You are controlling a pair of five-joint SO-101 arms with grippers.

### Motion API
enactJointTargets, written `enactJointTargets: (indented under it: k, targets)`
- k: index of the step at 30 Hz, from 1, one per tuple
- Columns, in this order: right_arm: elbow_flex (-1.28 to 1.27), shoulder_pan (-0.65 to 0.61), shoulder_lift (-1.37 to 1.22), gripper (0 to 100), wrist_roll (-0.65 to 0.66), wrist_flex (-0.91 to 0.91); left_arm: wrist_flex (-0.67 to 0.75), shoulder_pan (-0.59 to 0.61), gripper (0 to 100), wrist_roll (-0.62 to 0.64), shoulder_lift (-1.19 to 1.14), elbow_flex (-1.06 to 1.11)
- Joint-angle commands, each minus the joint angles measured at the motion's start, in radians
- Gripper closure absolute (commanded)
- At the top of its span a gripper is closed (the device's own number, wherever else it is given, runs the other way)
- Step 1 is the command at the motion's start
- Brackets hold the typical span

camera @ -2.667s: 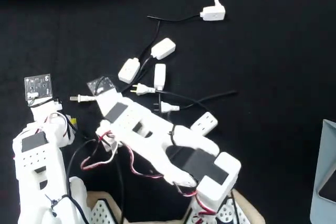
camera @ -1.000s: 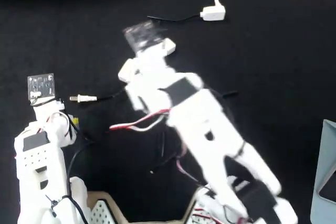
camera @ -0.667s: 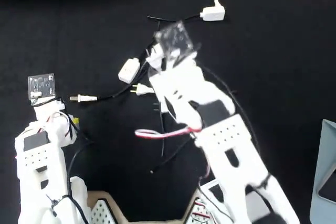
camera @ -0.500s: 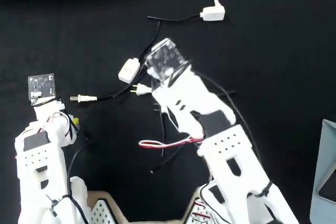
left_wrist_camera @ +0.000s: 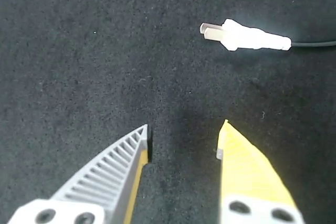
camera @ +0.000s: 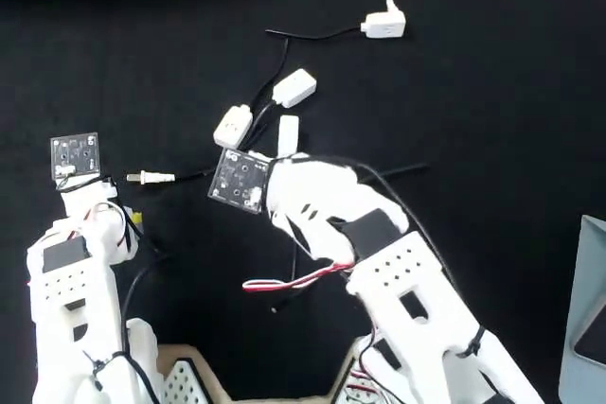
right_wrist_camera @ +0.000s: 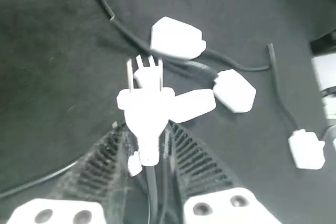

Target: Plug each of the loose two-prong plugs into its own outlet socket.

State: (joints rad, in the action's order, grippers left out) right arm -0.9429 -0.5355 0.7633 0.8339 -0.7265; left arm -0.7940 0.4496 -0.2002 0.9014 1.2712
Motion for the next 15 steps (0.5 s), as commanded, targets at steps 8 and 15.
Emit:
enactJointTargets:
  k: [8, 15]
  targets:
    - [-0.084, 0.100, 0.033, 98.7, 0.012, 0.517, 0.018, -0.013, 78, -0.002, 0.018, -0.022]
    - [-0.163, 0.118, 0.033, 98.2, -0.127, 0.542, 0.018, -0.013, 78, -0.002, 0.018, -0.022]
